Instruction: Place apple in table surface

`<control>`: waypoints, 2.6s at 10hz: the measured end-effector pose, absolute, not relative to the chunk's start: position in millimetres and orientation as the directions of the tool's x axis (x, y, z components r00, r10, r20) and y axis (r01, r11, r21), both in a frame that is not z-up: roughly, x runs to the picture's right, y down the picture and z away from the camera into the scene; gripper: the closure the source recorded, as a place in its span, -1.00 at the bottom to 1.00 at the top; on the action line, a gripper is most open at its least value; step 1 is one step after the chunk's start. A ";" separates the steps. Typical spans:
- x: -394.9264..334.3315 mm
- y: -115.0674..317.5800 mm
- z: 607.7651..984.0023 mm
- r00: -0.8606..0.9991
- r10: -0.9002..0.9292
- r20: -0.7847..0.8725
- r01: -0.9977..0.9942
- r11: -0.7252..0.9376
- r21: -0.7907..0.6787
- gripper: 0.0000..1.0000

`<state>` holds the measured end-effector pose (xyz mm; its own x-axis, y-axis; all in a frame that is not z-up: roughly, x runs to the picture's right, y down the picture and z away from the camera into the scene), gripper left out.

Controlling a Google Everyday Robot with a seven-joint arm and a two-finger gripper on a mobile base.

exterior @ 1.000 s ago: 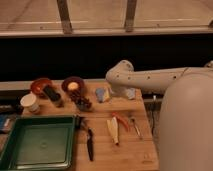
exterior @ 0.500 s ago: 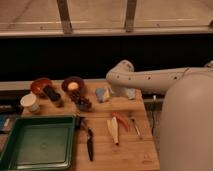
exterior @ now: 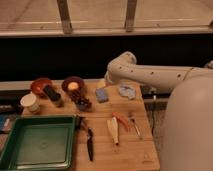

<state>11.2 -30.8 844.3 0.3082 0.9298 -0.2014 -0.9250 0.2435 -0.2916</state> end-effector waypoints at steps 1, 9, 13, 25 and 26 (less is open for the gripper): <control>-4.9 -44.2 849.0 0.340 0.925 -0.168 -0.906 0.275 -0.323 -0.60; -73.2 -69.5 859.6 0.423 0.900 -0.108 -0.843 0.347 -0.410 -0.60; -97.3 -69.7 867.7 0.482 0.870 -0.099 -0.810 0.400 -0.430 -0.60; -176.2 -69.0 904.5 0.584 0.810 -0.059 -0.691 0.457 -0.560 -0.25; -176.1 -68.9 904.5 0.584 0.810 -0.059 -0.691 0.457 -0.560 -0.09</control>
